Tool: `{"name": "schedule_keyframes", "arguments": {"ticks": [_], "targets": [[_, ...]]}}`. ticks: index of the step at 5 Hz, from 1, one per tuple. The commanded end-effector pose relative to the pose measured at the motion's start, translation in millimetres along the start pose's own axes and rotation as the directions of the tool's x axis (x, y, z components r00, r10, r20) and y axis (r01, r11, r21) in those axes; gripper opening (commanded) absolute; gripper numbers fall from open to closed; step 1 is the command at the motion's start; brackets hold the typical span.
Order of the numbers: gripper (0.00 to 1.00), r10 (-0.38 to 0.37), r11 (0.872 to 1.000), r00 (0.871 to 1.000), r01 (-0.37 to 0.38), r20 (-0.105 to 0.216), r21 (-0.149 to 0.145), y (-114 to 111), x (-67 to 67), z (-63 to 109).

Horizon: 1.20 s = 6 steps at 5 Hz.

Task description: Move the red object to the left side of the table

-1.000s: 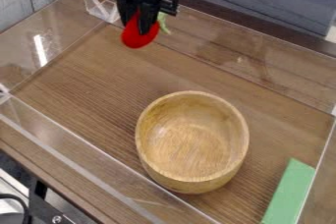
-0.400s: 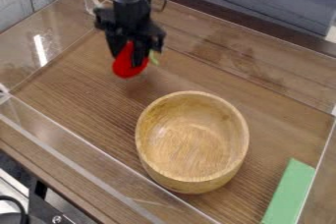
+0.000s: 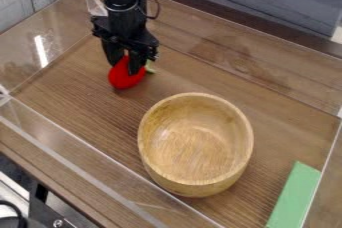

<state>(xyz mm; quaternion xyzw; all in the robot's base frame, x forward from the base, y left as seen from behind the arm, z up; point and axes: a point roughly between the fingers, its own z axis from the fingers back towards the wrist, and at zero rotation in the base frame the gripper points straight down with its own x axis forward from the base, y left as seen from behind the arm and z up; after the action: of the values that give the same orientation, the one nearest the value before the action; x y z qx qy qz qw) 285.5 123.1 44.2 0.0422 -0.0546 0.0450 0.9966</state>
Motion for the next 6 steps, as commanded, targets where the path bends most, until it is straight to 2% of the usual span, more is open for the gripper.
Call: {"name": "schedule_keyframes", "arguments": {"ticks": [1, 2, 3, 5, 6], "targets": [[1.0, 0.013, 1.0, 0.999, -0.013, 0.032, 0.002, 2, 4.9, 7.8], [0.0, 0.027, 1.0, 0.999, -0.028, 0.023, 0.001, -1, 2.3, -0.2], [1.0, 0.041, 0.999, 0.999, -0.041, 0.011, -0.011, -6, -0.9, -2.5], [1.0, 0.026, 0.999, 1.0, -0.027, -0.01, -0.045, 8, 3.2, -0.6], [1.0, 0.063, 0.996, 0.998, -0.064, -0.021, -0.058, 19, 6.6, 11.1]]}}
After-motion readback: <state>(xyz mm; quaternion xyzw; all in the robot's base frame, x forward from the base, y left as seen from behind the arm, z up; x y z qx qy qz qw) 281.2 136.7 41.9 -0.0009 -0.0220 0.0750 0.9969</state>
